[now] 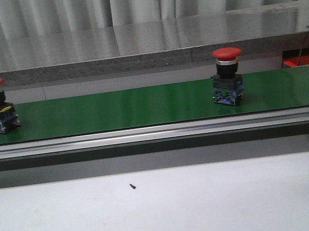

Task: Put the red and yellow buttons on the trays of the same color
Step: 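Lower the right gripper onto the first red button at the conveyor end, then grasp the red button and lift it over the red tray, then release the red button onto the red tray and raise the right gripper, then lower the right gripper and grasp the second red button on the conveyor, then carry the second red button to the red tray and release it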

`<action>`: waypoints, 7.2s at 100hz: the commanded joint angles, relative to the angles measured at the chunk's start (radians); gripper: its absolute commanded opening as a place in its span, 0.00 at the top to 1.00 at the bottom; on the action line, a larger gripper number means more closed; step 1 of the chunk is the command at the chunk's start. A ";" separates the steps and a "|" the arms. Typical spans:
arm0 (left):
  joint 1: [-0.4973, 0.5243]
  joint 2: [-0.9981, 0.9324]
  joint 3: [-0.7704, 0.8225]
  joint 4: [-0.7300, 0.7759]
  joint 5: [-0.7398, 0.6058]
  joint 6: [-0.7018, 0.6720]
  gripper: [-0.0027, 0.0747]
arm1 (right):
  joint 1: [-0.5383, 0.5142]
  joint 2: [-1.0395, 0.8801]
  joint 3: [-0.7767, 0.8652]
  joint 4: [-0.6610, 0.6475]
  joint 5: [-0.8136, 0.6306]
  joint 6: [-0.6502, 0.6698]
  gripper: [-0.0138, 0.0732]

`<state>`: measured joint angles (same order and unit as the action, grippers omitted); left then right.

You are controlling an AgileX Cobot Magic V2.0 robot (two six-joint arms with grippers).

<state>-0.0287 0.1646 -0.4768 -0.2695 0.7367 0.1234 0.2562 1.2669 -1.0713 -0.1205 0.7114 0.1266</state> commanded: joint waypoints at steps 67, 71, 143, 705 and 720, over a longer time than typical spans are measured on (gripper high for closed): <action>-0.007 0.011 -0.023 -0.023 -0.072 0.000 0.99 | 0.053 0.424 -0.413 0.120 0.256 -0.171 0.24; -0.007 0.011 -0.023 -0.023 -0.072 0.000 0.99 | 0.048 0.436 -0.413 0.115 0.267 -0.171 0.31; -0.007 0.011 -0.023 -0.023 -0.074 0.000 0.99 | -0.292 0.446 -0.582 0.096 0.343 -0.170 0.65; -0.007 0.011 -0.023 -0.023 -0.074 0.000 0.99 | -0.653 0.823 -0.812 0.719 0.399 -0.419 0.63; -0.007 0.011 -0.023 -0.023 -0.074 0.000 0.99 | -0.653 0.841 -0.812 0.719 0.392 -0.419 0.63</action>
<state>-0.0287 0.1646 -0.4759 -0.2716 0.7367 0.1256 -0.3914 2.1578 -1.8537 0.5507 1.1212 -0.2903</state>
